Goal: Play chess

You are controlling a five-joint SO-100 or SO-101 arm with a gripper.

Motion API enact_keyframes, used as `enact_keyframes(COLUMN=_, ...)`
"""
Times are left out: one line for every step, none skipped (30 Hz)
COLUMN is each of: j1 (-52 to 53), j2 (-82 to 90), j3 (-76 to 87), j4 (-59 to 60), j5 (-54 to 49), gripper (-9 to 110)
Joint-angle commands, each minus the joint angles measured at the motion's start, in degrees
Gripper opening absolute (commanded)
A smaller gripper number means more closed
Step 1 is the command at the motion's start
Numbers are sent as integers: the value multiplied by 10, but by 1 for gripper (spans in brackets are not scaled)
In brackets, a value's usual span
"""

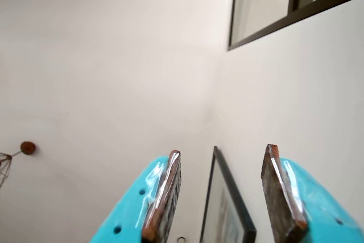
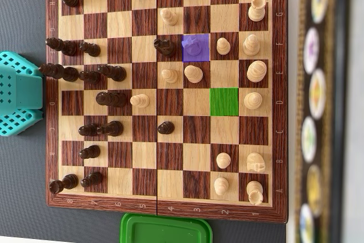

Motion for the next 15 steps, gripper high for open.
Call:
enact_keyframes(j1=-3, j2=-4, j3=11, j4=-1, j5=0, gripper=20)
enact_keyframes(j1=-3, j2=-4, j3=11, j4=-1, j5=0, gripper=20)
enact_keyframes(j1=-3, j2=-4, j3=11, j4=-1, j5=1, gripper=20)
enact_keyframes(j1=-3, j2=-4, j3=11, j4=-1, j5=3, gripper=20)
enact_keyframes(j1=-3, j2=-4, j3=11, j4=-1, j5=0, gripper=20)
enact_keyframes(j1=-3, j2=-4, j3=11, j4=-1, j5=0, gripper=20)
enact_keyframes(j1=1, j2=-4, j3=11, j4=-1, j5=0, gripper=20)
enact_keyframes(j1=2, j2=-4, j3=11, j4=-1, j5=-2, gripper=20)
enact_keyframes(j1=2, j2=-4, j3=11, j4=-1, j5=-2, gripper=20)
enact_keyframes(j1=3, j2=-4, j3=11, j4=-1, j5=-2, gripper=20)
enact_keyframes(j1=3, j2=-4, j3=11, j4=-1, j5=-3, gripper=20)
enact_keyframes(j1=3, j2=-4, j3=11, j4=-1, j5=-3, gripper=20)
enact_keyframes(j1=3, j2=-4, j3=11, j4=-1, j5=-3, gripper=20)
enact_keyframes(j1=3, j2=-4, j3=11, j4=-1, j5=-3, gripper=20)
enact_keyframes(j1=3, j2=-4, j3=11, j4=-1, j5=-4, gripper=20)
